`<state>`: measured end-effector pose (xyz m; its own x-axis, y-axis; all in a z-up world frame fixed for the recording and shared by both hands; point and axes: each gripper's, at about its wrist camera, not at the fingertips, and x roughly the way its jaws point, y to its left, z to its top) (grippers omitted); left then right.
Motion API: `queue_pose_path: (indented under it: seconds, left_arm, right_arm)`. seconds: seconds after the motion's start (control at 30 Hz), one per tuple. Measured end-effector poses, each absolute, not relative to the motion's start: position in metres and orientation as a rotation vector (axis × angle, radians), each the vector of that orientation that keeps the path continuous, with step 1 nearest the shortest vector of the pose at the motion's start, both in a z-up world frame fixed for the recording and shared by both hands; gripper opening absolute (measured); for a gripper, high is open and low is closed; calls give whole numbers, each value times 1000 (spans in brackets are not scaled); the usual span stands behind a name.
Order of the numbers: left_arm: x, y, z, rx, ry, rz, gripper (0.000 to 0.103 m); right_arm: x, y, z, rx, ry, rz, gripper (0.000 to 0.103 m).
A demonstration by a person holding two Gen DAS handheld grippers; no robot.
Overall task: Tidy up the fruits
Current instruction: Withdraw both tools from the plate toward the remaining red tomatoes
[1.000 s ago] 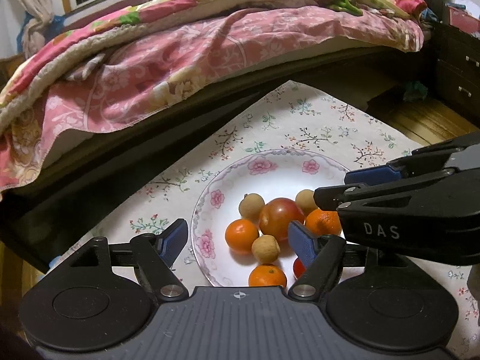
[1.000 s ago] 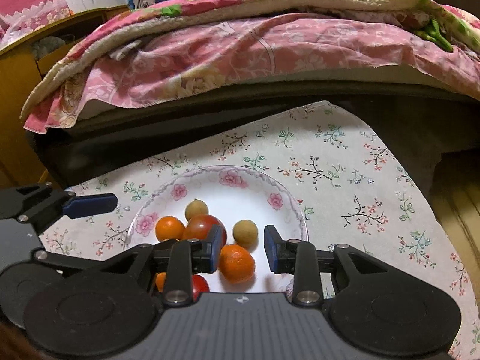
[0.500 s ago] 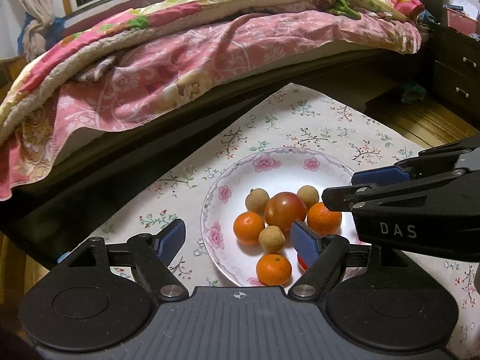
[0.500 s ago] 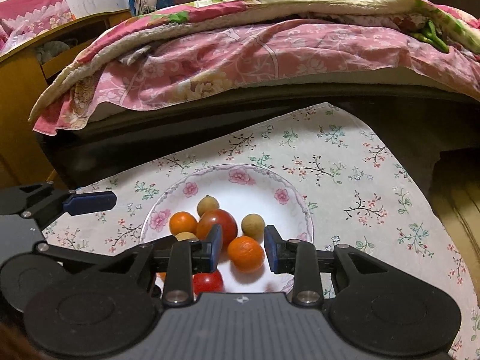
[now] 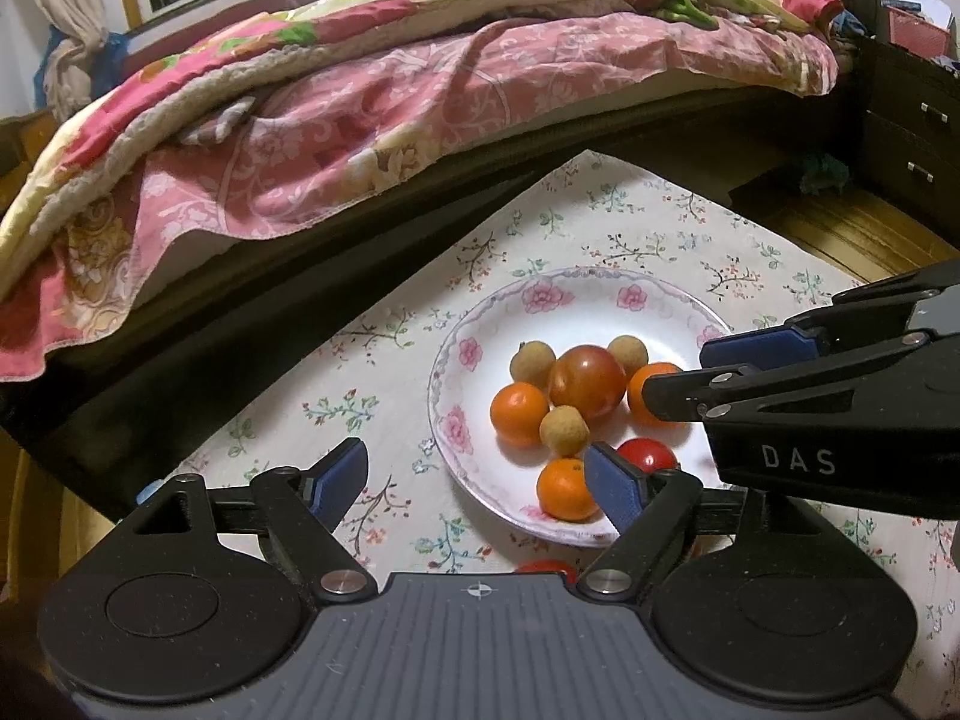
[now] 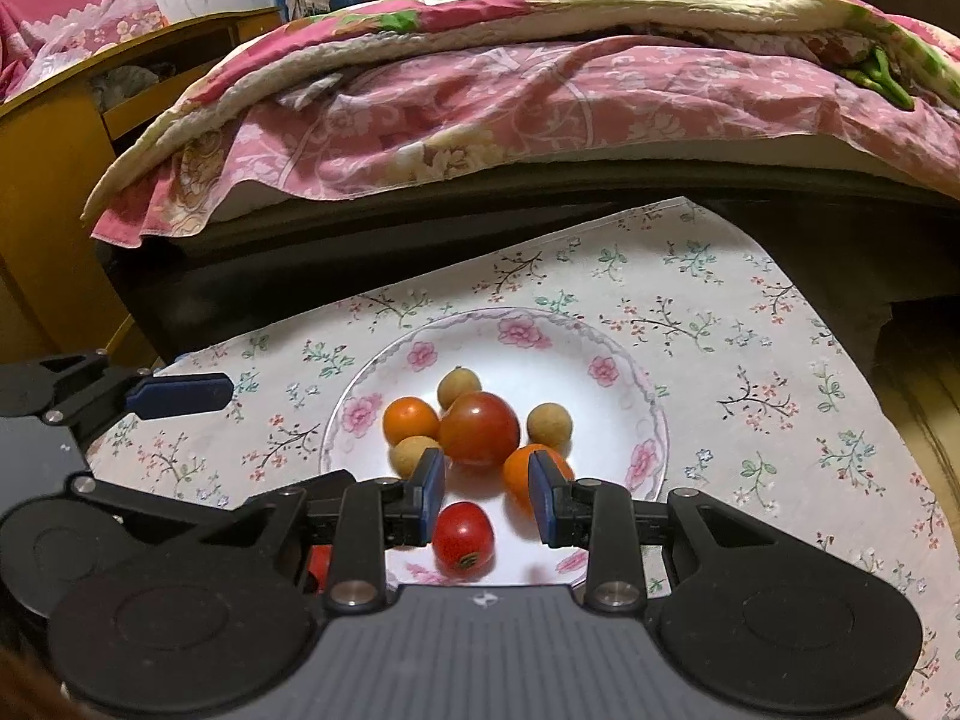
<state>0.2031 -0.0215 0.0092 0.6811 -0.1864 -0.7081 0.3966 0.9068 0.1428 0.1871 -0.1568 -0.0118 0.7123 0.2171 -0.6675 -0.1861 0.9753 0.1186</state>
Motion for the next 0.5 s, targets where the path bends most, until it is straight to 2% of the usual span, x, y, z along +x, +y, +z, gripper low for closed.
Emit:
queue_pose_path:
  seconds: [0.5]
  left_arm:
    - [193, -11, 1, 298, 814, -359, 85]
  right_arm:
    - [177, -142, -20, 26, 782, 258, 34]
